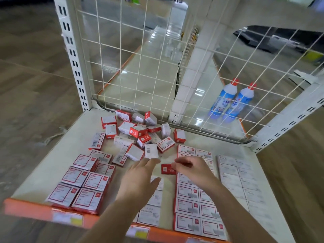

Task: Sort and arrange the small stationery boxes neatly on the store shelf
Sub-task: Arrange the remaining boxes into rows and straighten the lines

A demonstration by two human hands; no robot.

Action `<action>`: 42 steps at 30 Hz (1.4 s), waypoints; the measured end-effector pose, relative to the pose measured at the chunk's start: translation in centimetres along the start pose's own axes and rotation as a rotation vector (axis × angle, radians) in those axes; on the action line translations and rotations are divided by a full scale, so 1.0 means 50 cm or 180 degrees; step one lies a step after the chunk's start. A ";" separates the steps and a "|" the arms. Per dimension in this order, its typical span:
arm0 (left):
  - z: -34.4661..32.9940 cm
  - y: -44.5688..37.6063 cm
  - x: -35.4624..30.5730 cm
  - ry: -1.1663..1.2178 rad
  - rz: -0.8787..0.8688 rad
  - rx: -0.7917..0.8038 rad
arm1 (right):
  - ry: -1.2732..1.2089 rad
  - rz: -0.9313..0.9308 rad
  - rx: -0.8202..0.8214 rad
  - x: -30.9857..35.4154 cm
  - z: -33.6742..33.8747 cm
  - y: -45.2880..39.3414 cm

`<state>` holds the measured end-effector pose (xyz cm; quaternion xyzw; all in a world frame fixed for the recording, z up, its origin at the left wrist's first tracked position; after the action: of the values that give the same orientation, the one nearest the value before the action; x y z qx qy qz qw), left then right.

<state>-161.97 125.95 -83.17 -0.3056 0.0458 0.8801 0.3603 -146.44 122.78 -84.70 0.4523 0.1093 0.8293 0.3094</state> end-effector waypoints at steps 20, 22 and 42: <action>0.035 0.002 -0.009 0.0439 0.0430 -0.0083 | -0.1261 -0.0033 0.0371 -0.035 -0.011 0.029; 0.040 0.003 0.007 0.0679 0.0653 -0.0246 | -0.0999 0.0101 0.0334 -0.033 -0.018 0.026; -0.006 0.014 0.062 0.1605 0.1186 0.0212 | -0.0565 0.0874 0.0452 0.037 -0.048 0.042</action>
<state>-164.01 127.21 -85.28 -0.4885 0.2178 0.8256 0.1800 -150.00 122.51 -83.84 0.5551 0.0771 0.8108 0.1689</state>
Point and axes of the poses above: each hand's wrist, its own y-axis away from the middle knuckle, its own z-axis out of the back of the hand, x = y × z, the point moved 9 cm from there along -y, towards the middle knuckle, and after that the axes turned 12 degrees about -z, right-handed, at the moved point
